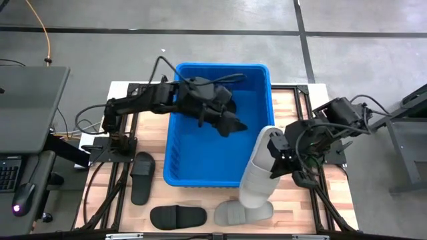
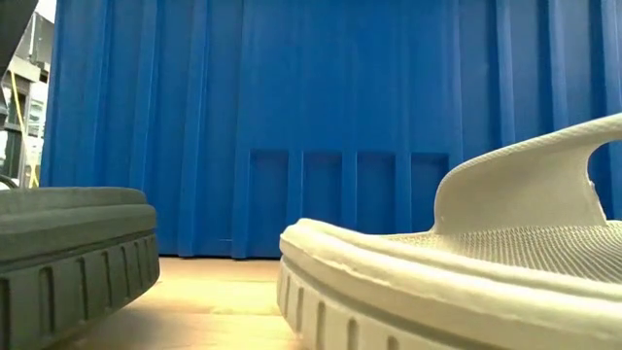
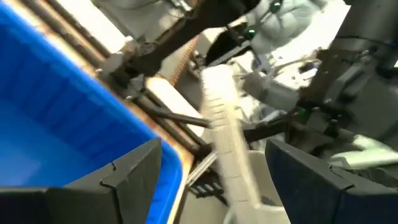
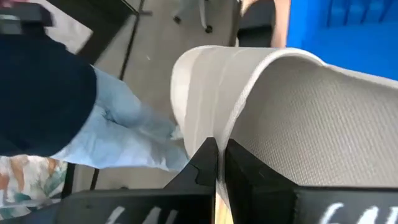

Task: Pick and place slides into bin
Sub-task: Put the right white slipper into the bin

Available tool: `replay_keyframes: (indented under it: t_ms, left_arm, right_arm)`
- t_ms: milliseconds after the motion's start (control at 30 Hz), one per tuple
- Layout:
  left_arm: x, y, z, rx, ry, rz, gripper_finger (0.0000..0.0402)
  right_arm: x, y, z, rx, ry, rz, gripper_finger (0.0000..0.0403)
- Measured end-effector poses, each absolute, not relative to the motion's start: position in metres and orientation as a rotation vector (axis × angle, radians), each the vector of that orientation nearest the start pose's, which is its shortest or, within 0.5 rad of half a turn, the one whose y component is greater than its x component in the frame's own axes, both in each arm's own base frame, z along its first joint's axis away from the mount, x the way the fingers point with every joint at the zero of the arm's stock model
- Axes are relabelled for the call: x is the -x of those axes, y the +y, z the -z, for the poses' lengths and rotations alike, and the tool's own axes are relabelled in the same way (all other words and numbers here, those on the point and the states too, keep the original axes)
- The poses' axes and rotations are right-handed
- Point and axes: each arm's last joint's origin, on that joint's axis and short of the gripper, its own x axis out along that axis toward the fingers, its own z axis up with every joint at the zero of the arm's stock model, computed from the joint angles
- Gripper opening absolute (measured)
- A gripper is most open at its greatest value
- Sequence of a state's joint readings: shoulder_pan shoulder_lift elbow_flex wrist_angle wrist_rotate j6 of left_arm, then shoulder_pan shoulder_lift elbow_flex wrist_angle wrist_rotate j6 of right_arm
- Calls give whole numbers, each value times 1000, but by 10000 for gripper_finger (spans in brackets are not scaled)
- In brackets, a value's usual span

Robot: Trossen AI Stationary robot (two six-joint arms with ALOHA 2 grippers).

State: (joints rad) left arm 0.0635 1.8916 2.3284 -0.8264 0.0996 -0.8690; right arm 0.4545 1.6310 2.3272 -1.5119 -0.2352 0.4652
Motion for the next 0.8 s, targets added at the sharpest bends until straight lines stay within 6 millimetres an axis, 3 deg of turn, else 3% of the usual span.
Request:
replay_keyframes:
  t_ms: [800]
  left_arm:
    - [-433,1,-443,1036,458,32,278]
  right_arm:
    - [-229,127,-506,-324,848,-461,0]
